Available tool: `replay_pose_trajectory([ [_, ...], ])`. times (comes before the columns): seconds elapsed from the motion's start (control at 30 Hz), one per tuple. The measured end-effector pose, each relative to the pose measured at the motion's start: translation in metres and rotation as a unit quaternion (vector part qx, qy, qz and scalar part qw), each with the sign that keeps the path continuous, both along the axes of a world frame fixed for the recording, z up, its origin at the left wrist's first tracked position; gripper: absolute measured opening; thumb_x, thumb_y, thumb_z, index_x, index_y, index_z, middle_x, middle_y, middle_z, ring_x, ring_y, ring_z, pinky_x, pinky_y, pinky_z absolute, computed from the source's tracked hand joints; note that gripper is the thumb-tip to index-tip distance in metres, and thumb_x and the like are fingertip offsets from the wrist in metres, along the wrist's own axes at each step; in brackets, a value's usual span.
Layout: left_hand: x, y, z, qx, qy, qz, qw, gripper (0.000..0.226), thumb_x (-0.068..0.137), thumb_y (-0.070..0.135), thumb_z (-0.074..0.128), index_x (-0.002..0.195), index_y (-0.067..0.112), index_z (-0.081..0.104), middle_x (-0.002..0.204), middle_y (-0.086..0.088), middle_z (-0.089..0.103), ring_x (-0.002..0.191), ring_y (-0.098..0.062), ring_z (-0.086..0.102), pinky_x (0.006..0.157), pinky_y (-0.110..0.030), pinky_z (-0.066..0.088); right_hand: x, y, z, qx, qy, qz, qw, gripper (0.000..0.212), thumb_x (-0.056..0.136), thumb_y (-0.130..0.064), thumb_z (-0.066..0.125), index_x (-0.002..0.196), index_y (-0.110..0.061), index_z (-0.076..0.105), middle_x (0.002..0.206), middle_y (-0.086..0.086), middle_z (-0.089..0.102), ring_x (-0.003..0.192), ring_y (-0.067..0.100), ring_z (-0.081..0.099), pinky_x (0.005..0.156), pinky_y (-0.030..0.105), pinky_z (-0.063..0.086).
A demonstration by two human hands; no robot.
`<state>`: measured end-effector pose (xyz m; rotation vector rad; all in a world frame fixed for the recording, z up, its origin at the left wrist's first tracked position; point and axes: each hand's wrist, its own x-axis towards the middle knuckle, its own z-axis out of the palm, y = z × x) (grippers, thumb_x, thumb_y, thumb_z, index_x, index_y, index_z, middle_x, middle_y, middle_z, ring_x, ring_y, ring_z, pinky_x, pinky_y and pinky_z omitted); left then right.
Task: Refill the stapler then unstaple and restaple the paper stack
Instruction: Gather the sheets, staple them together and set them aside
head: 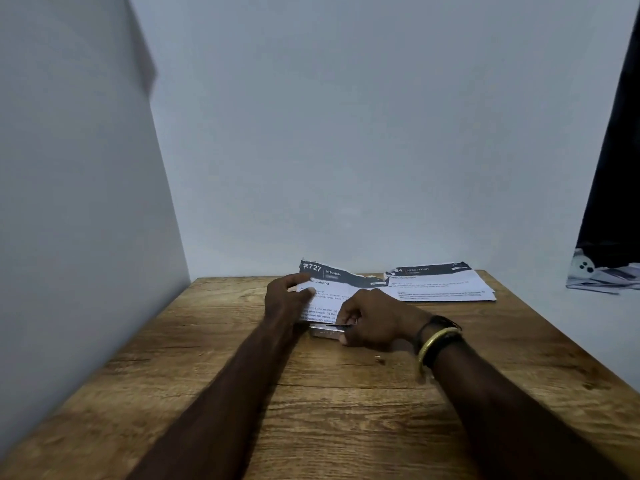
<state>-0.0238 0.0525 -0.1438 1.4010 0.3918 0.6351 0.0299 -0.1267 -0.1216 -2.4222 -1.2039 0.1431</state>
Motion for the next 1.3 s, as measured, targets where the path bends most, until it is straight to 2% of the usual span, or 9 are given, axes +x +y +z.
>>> replay_pose_trajectory([
  [0.1,0.001,0.003,-0.003,0.019,0.011,0.003,1.000,0.039,0.075,-0.020,0.062,0.097,0.009,0.073,0.105,-0.022,0.072,0.086,-0.036,0.071,0.082,-0.049,0.061,0.006,-0.008,0.007,0.106,0.149,0.010,0.983,0.017,0.084,-0.018,0.083,0.098,-0.010,0.078,0.077,-0.006,0.073,0.067,0.009,0.063,0.060,0.023,0.048],
  [0.17,0.001,0.002,-0.004,0.022,0.013,-0.005,1.000,0.045,0.070,-0.021,0.057,0.091,0.014,0.074,0.102,-0.023,0.072,0.084,-0.036,0.071,0.079,-0.049,0.060,0.011,-0.009,0.010,0.178,0.208,-0.006,0.962,0.015,0.087,-0.015,0.079,0.101,-0.009,0.078,0.079,-0.005,0.072,0.070,0.004,0.064,0.062,0.021,0.049],
  [0.27,0.002,0.001,-0.005,0.039,0.019,-0.004,0.999,0.046,0.067,-0.019,0.058,0.091,0.016,0.077,0.104,-0.018,0.074,0.087,-0.033,0.072,0.078,-0.046,0.062,0.016,-0.001,0.011,0.282,0.281,-0.041,0.916,0.018,0.092,-0.018,0.074,0.105,-0.006,0.076,0.092,0.003,0.072,0.083,0.012,0.064,0.070,0.028,0.052],
  [0.4,0.003,0.002,-0.008,0.055,0.016,0.016,0.998,0.048,0.059,-0.011,0.055,0.093,0.015,0.078,0.105,-0.014,0.076,0.098,-0.039,0.072,0.087,-0.056,0.060,0.025,0.018,0.013,0.401,0.345,-0.103,0.842,0.009,0.098,-0.020,0.068,0.104,-0.014,0.073,0.103,0.009,0.073,0.087,0.021,0.068,0.075,0.033,0.058],
  [0.57,0.002,0.004,-0.009,0.071,0.006,0.045,0.996,0.046,0.061,-0.013,0.055,0.080,0.022,0.078,0.101,-0.010,0.077,0.090,-0.036,0.074,0.079,-0.056,0.062,0.039,0.044,0.013,0.516,0.337,-0.153,0.772,0.012,0.098,-0.015,0.069,0.109,-0.012,0.069,0.107,0.010,0.073,0.095,0.025,0.072,0.069,0.032,0.065],
  [0.7,0.002,0.001,-0.006,0.072,-0.003,0.059,0.996,0.046,0.063,-0.014,0.054,0.075,0.023,0.077,0.093,-0.010,0.078,0.086,-0.037,0.074,0.074,-0.053,0.063,0.046,0.054,0.009,0.526,0.259,-0.161,0.794,0.015,0.097,-0.014,0.071,0.111,-0.015,0.067,0.108,0.009,0.076,0.099,0.027,0.073,0.080,0.040,0.064],
  [0.87,0.000,-0.003,-0.005,0.062,-0.008,0.052,0.997,0.044,0.068,-0.014,0.054,0.085,0.018,0.078,0.094,-0.010,0.078,0.084,-0.033,0.075,0.072,-0.053,0.063,0.046,0.054,0.006,0.477,0.205,-0.124,0.846,0.020,0.093,-0.006,0.073,0.113,-0.003,0.070,0.107,0.020,0.075,0.105,0.037,0.073,0.097,0.050,0.059],
  [1.17,-0.001,-0.007,-0.004,0.081,-0.013,0.051,0.995,0.043,0.068,-0.013,0.057,0.079,0.023,0.077,0.090,-0.005,0.079,0.081,-0.031,0.075,0.071,-0.050,0.064,0.045,0.050,0.005,0.443,0.125,-0.190,0.867,0.011,0.092,-0.017,0.076,0.102,-0.014,0.073,0.093,0.003,0.079,0.094,0.025,0.076,0.091,0.050,0.061],
  [1.3,-0.001,-0.008,-0.005,0.084,-0.013,0.043,0.995,0.042,0.071,-0.014,0.058,0.079,0.023,0.077,0.091,-0.006,0.079,0.084,-0.031,0.075,0.074,-0.052,0.063,0.046,0.048,0.004,0.430,0.100,-0.213,0.872,0.013,0.090,-0.021,0.077,0.084,-0.029,0.069,0.082,-0.010,0.076,0.091,0.020,0.075,0.093,0.049,0.060],
])
